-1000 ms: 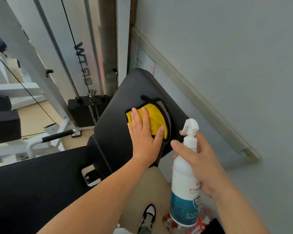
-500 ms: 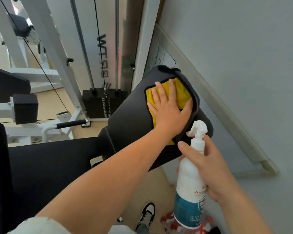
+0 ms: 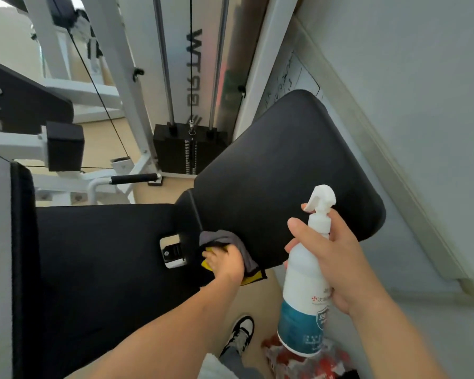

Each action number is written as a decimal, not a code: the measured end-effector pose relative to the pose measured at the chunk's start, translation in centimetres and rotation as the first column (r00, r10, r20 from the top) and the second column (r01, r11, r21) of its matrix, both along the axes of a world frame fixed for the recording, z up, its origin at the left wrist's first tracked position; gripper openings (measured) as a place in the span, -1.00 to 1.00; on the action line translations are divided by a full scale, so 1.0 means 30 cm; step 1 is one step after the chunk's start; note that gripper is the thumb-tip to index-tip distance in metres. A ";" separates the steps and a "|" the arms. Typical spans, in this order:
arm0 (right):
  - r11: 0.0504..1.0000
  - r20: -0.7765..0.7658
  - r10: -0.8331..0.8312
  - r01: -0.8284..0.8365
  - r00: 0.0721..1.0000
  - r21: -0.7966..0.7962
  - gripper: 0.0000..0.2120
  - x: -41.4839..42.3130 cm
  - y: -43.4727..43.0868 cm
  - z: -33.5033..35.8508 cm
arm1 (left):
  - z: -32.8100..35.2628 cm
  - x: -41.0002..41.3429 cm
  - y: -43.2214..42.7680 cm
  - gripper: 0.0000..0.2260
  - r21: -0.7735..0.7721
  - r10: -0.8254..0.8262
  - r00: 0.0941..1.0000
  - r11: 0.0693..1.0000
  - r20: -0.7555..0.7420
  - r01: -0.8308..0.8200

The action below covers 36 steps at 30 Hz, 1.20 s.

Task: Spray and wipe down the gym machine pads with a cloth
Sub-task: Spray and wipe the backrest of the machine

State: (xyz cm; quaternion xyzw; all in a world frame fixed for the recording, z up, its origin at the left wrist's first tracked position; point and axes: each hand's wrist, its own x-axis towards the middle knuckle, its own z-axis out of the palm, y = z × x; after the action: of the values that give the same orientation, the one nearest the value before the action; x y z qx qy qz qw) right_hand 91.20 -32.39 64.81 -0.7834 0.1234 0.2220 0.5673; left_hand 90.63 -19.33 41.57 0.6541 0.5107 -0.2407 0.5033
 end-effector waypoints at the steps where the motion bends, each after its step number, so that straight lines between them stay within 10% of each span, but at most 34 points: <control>1: 1.000 -0.010 0.008 -0.008 1.000 0.001 -0.70 0.005 0.011 -0.006 | 0.042 0.033 -0.001 -0.44 0.014 -0.007 1.000 1.000 -0.016 0.008; 6: 1.000 -0.005 0.012 -0.012 1.000 -0.005 -0.72 0.024 0.041 -0.013 | 0.377 0.344 -0.009 -0.26 0.357 -0.419 0.789 0.894 0.449 0.271; 10: 1.000 0.000 0.008 -0.008 1.000 -0.006 -0.72 0.042 0.043 0.016 | 0.475 0.507 0.035 -0.22 0.409 -0.440 0.596 0.891 0.672 0.196; 21: 0.999 -0.009 0.037 -0.037 0.999 0.019 -0.74 0.073 0.007 0.033 | 0.072 0.096 -0.012 -0.40 0.214 -0.184 0.967 0.966 0.179 0.144; 26: 0.995 0.053 0.097 -0.098 0.994 0.025 -0.51 0.089 -0.050 0.064 | 0.324 0.162 -0.176 -0.38 0.534 -0.569 0.755 0.770 0.325 0.350; 36: 0.985 0.045 0.150 -0.153 0.988 0.076 -0.68 0.149 -0.332 0.263 | 0.583 0.386 -0.164 -0.32 0.355 -0.270 0.654 0.935 0.707 0.003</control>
State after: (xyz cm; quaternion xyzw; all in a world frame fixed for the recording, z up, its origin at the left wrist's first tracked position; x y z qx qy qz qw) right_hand 95.67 -42.34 72.69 -0.7715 0.0435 0.2538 0.5818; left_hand 102.20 -24.26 59.07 0.8048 0.2404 0.0974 0.5339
